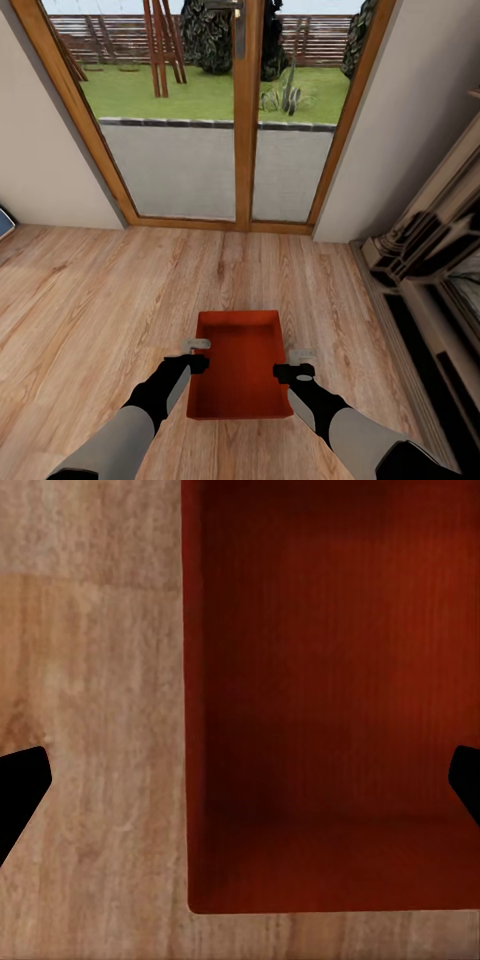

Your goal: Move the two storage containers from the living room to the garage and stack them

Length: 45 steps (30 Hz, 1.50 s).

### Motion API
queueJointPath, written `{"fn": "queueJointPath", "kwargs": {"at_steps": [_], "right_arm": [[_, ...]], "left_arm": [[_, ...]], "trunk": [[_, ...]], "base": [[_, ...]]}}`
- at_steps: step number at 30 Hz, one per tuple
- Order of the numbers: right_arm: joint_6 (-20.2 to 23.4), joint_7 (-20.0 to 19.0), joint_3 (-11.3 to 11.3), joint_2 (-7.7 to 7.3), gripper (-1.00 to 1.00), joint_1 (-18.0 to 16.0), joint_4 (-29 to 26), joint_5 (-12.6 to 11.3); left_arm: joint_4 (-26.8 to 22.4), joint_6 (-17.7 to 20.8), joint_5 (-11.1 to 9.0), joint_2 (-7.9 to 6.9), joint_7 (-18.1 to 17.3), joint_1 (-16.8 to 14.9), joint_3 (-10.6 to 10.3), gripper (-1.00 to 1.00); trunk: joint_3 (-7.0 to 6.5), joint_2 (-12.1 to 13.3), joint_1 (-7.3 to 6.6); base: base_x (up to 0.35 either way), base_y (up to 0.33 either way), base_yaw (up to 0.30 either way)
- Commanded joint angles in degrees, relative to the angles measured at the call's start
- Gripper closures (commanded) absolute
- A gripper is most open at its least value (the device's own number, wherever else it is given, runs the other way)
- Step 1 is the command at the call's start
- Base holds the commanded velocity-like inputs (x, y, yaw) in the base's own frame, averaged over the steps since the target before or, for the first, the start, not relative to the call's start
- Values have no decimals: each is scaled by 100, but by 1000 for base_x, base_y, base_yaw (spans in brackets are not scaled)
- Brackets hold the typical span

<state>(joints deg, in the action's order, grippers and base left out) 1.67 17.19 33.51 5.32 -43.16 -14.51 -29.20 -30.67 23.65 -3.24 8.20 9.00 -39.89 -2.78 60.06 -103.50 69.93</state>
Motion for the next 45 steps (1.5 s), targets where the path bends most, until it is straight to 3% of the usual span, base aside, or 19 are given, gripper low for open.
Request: {"fn": "queueJointPath", "kwargs": {"at_steps": [1, 15, 21, 29, 41, 45], "right_arm": [[18, 39, 46, -3, -100, -2, -8, -39], [18, 39, 46, -4, -100, -2, -8, -41], [18, 39, 50, -5, -100, -4, -8, -41], [12, 39, 44, -12, -100, -1, -8, -41], [9, 39, 41, -13, -100, -1, -8, -41], [9, 39, 41, -13, -100, -5, -8, -41]], "left_arm": [[-10, 28, -35, -3, 41, -1, -29, -100], [1, 35, -27, -46, 34, -1, -73, -100], [0, 35, -22, -50, 40, -1, -73, -100], [-1, 39, -13, -108, 41, -1, -57, -100], [-4, 43, -1, -210, 41, -1, -64, -100], [-1, 44, -1, -230, 41, -1, -64, -100]], "trunk": [[22, -43, 22], [274, -605, 329], [274, -605, 329], [417, -926, 505], [417, -926, 505], [489, -1086, 593]], "base": [[0, 0, 0], [0, 0, 0], [0, 0, 0], [0, 0, 0], [0, 0, 0], [0, 0, 0]]}}
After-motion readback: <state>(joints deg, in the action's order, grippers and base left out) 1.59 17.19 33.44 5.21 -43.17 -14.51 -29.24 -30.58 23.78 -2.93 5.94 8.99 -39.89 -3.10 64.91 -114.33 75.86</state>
